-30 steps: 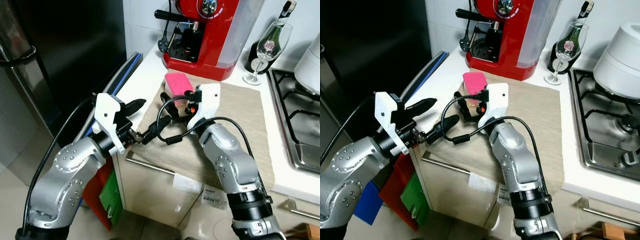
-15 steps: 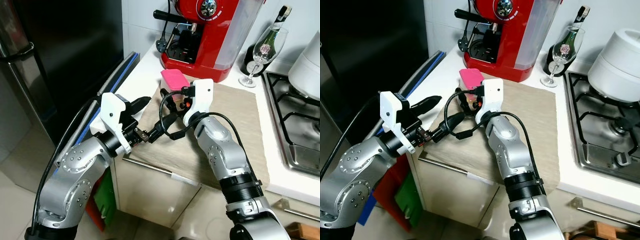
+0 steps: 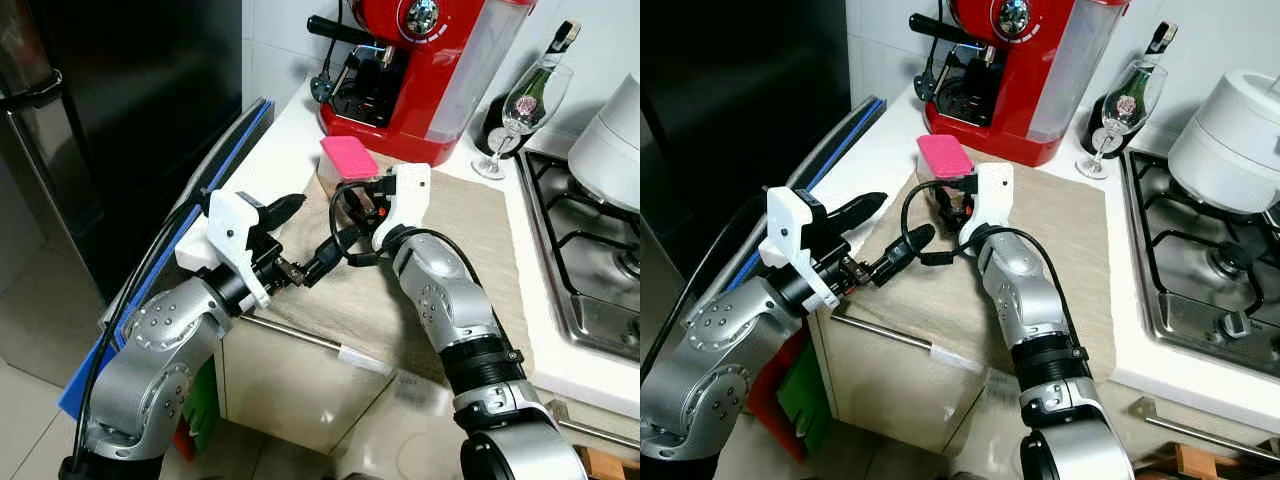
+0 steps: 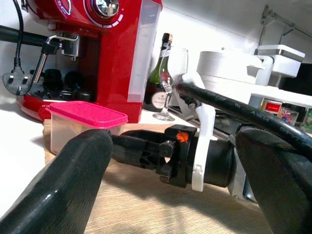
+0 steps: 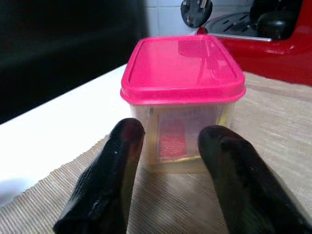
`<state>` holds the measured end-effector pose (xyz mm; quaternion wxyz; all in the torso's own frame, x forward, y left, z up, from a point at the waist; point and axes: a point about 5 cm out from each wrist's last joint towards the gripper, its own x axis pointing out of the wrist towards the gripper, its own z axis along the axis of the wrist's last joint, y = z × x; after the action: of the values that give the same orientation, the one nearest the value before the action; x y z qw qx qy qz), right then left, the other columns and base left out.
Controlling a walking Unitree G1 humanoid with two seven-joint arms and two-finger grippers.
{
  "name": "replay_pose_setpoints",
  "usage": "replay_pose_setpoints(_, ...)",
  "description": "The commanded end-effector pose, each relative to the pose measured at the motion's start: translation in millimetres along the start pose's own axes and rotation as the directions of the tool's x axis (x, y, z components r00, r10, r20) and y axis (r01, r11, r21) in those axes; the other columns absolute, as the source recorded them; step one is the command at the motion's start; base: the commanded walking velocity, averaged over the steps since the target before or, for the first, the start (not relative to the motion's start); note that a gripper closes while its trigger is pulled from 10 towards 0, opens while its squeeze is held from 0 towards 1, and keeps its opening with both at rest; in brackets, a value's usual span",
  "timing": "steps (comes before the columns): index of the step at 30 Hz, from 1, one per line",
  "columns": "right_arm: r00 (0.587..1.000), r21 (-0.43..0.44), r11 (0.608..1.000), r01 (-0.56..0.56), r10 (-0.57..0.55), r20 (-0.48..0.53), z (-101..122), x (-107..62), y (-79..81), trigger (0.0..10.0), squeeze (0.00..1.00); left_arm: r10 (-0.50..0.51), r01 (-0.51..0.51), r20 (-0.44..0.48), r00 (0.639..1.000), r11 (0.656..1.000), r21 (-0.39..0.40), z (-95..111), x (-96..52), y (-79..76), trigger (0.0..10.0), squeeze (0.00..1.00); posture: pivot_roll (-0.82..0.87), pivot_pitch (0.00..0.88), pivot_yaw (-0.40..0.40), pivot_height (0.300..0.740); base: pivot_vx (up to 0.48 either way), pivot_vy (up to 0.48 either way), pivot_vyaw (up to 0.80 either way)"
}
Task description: Restocking fridge
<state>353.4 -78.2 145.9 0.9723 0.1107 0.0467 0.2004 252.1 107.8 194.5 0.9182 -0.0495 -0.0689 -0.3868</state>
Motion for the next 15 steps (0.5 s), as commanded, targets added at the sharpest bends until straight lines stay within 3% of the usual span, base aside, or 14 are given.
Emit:
replay_pose_setpoints(1, 0.999, 0.003, 1.000, 0.013, -0.013, 0.035, 7.8, 1.3, -5.7, 0.0, 0.00, -0.017, 0.017, 0.000, 1.000, 1.000, 0.009, -1.6, 3.3, -4.2, 10.0, 0.00, 0.05, 0.000, -0.168, 0.740, 0.000, 0.000, 0.00)
replay_pose_setpoints(9, 0.991, -0.050, 0.999, -0.018, 0.025, 0.130, 27.9, -0.2, 0.3, 0.0, 0.00, -0.014, 0.014, 0.006, 1.000, 1.000, 0.008, -2.8, 4.3, -6.3, 10.0, 0.00, 0.05, 0.000, -0.172, 0.740, 0.000, 0.000, 0.00)
replay_pose_setpoints(15, 0.965, -0.129, 0.991, -0.019, 0.052, 0.259, 50.8, -17.7, 6.1, 0.0, 0.00, -0.017, 0.017, -0.006, 1.000, 1.000, 0.011, -3.8, 1.9, -5.7, 10.0, 0.00, 0.04, 0.000, -0.157, 0.740, 0.000, 0.000, 0.00)
